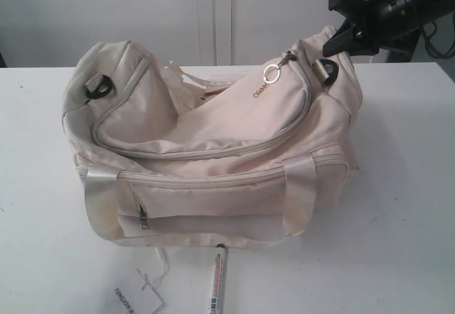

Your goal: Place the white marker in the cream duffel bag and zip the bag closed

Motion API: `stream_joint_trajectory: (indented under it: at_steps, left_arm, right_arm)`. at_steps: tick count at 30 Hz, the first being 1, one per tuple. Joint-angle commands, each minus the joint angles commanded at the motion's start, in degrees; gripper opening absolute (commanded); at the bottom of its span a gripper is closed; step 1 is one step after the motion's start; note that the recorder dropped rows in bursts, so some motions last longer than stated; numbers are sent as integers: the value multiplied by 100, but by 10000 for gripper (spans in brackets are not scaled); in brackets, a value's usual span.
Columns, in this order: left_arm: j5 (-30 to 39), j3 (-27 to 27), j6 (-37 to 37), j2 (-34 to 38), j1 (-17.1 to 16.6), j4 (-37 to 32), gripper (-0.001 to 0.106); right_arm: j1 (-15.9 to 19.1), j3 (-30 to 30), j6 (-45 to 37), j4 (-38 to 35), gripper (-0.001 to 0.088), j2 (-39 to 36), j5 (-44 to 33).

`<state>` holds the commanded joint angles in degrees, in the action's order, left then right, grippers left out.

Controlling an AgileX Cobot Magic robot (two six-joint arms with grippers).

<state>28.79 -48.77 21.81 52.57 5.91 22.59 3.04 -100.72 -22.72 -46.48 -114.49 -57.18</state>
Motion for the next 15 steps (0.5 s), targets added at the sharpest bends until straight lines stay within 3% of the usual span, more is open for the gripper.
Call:
stream_joint_trajectory:
  at_steps: [9,15]
  left_arm:
    - [742,-991,620,1079,36,400,0]
    - [808,-1514,902,1579,530,477,0]
  right_arm:
    - [0,0,0,0,30,0,0]
    - [0,0,0,0,30,0,0]
